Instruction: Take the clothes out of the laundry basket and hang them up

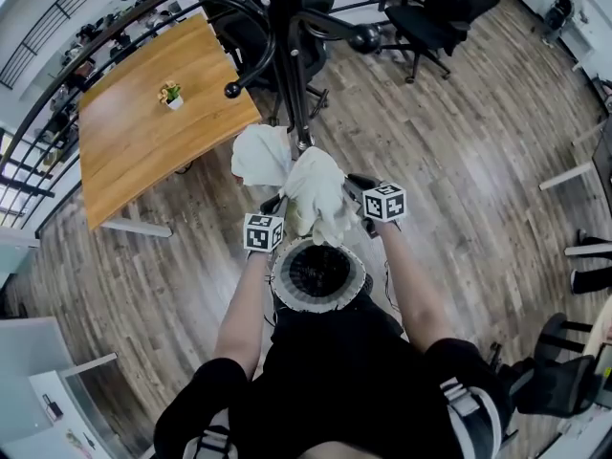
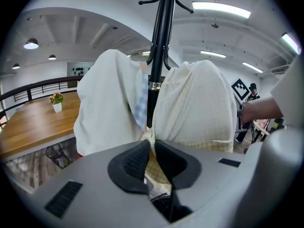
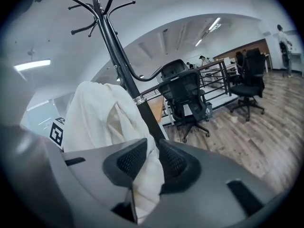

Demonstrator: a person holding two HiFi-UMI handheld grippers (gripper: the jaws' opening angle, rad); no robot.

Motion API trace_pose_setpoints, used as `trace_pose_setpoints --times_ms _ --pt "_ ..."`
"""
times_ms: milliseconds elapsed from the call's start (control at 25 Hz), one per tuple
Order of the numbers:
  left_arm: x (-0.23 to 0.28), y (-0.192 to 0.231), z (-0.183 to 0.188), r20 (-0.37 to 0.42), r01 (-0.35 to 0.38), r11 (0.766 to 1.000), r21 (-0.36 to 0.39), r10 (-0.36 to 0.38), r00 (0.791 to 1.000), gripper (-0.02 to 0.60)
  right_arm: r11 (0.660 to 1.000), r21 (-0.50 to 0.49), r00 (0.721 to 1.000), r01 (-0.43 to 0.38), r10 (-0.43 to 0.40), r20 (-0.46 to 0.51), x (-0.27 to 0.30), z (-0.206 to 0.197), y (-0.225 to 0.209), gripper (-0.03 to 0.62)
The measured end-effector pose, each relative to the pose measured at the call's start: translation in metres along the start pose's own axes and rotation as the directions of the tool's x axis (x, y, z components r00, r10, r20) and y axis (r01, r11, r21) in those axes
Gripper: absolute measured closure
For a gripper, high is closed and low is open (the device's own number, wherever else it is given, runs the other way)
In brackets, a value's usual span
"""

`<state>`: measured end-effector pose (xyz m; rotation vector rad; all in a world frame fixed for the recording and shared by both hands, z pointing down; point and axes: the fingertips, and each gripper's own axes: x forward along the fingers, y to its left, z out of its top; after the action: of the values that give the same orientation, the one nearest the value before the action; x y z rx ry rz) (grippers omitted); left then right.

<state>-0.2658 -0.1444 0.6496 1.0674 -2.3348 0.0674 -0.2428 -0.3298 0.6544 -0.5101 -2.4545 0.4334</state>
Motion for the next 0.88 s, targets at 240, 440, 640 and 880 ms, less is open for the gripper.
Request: trace_pose_setpoints --times_ms 240,440,640,880 --pt "-0.004 0.005 0.005 0.023 -0.040 0.999 0.013 0.039 0.999 0.370 0.999 0.047 0.998 0.026 -0.029 0.057 -0.022 0.000 -0.009 0.457" --pt "-0.011 0.009 -0.002 0.009 -0.045 0.999 0.006 0.045 0.999 0.342 0.992 0.122 0.990 0.038 -0.054 0.129 -0.042 -0.005 -0.017 0.408" --pt "-0.017 0.010 -0.007 0.009 -0.038 0.999 -0.008 0.038 0.999 0.342 0.979 0.202 0.975 0.026 -0.069 0.210 -0.056 0.005 -0.020 0.404" --pt "-0.026 0.006 -0.016 0.007 -0.023 1.000 -0.018 0.023 1.000 0.342 0.970 0.235 0.965 0.059 -0.115 0.234 -0.072 0.005 -0.023 0.406"
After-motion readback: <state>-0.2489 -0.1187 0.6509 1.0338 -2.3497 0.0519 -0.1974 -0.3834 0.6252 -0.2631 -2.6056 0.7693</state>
